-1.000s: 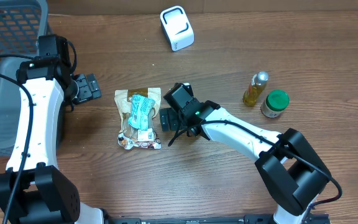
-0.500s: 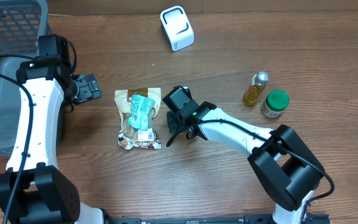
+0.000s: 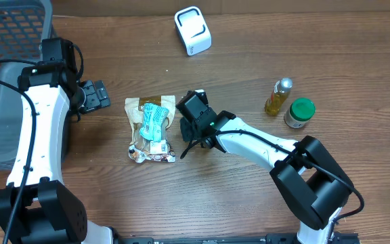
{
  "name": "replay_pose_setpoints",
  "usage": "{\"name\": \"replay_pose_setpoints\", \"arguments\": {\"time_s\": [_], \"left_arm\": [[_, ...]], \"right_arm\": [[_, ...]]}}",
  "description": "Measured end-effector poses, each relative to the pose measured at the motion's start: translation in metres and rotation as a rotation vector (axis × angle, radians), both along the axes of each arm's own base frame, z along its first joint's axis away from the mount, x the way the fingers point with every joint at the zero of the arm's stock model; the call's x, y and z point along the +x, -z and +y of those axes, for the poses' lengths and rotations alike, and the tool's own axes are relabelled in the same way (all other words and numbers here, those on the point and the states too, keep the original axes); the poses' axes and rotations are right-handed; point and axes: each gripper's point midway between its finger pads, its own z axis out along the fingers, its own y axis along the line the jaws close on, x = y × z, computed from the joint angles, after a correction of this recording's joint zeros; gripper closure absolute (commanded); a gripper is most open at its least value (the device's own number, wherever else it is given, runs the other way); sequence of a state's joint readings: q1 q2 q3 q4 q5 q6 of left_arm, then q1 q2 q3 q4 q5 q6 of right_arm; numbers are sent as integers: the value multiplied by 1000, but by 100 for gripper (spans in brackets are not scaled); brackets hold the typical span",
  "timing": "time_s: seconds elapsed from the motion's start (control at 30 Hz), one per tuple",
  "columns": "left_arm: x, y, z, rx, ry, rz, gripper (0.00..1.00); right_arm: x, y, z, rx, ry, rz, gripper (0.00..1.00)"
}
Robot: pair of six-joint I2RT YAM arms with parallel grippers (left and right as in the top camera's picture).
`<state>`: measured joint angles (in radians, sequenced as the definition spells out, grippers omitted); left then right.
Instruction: Scan the item barcode
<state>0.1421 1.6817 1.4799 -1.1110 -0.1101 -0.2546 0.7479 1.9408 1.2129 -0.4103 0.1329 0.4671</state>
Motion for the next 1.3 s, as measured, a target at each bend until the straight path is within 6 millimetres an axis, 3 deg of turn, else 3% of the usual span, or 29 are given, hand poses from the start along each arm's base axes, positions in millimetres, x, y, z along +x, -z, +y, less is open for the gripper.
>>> {"name": "replay_pose_setpoints", "arguments": {"time_s": [0.03,0.07,0.1,0.13,0.3,0.37,0.4,0.43,0.5,0.73,0.9,1.2,1.23,1.27,1.3], "left_arm": [[0,0,0,0,0,0,1],[0,0,0,0,0,0,1],[0,0,0,0,0,0,0],[0,0,0,1,0,0,0],[0,0,0,0,0,0,0],[0,0,0,0,0,0,0],[0,0,0,0,0,0,0],[0,0,0,0,0,0,0],[0,0,0,0,0,0,0],[0,0,0,0,0,0,0],[0,0,0,0,0,0,0],[0,0,0,0,0,0,0],[0,0,0,1,0,0,0],[0,0,0,0,0,0,1],[0,0,0,0,0,0,0]], "right_arm": [[1,0,-1,-6,4,-7,73],[2,0,-2,-10,8,-11,65],[3,-1,-3,-17,12,-16,49],[3,0,-4,-21,9,-18,42],[5,-1,-5,-24,18,-27,41],[5,-1,-5,-23,19,-28,44],[5,-2,-5,-23,19,-29,61],[6,-2,-5,-24,19,-30,71],[6,-2,-6,-32,21,-36,82],[7,0,-21,-101,53,-45,82],[8,-10,-30,-133,74,-73,82],[5,-15,-38,-161,79,-68,69],[4,-15,-37,-158,80,-67,63],[4,-14,-37,-158,80,-67,45],[4,-14,-37,-157,79,-66,39]]}}
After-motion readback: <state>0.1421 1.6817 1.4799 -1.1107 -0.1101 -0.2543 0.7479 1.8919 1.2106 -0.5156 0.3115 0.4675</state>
